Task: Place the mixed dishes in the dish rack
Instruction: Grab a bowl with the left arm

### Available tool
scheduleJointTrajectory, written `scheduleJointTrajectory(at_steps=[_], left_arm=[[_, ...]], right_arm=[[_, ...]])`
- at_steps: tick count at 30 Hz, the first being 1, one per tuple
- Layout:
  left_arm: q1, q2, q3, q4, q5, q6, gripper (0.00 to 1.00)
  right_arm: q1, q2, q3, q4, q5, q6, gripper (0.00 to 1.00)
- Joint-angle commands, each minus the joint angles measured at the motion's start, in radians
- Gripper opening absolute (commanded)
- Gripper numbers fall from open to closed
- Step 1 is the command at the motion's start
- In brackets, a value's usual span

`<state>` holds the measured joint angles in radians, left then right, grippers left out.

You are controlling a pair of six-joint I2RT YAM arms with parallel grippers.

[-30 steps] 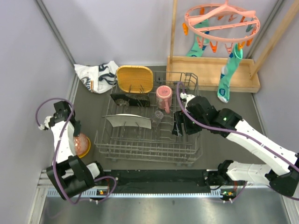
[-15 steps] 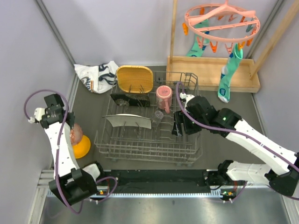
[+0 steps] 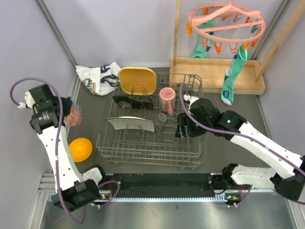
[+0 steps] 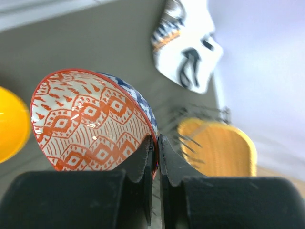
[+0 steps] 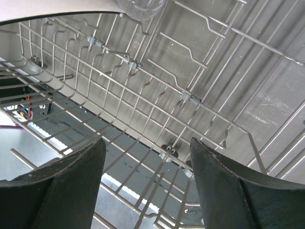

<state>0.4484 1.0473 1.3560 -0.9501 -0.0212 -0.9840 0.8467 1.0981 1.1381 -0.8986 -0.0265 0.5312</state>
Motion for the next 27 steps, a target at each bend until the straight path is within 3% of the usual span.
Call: scheduleJointTrajectory(at_steps=[1,10,18,20,27], left_arm=[[0.006,-0.012,0.026,0.231,0.263,0.002,0.0],[0.006,0.005,0.026,0.479,0.547,-0.128,0.0],[-0.028,0.043,-0.006,0.903,0.754,-0.404,0.0],[-0.054,0.054,0.005,0.935,0.764,-0.416,0.0],[-0.137,0.068,-0.07,1.324,0.771,-0.625,0.0]], right_arm=[[-0.001,-0.024,0.018,0.04,0.023,0.021,0.71],[-0.003,-0.115,0.046,0.053,0.18,0.058,0.71],[-0.009,-0.132,0.087,0.058,0.235,0.041,0.71],[-0.021,-0.142,0.127,0.053,0.261,0.026,0.72],[-0.113,-0.136,0.262,0.066,0.254,-0.036,0.74]])
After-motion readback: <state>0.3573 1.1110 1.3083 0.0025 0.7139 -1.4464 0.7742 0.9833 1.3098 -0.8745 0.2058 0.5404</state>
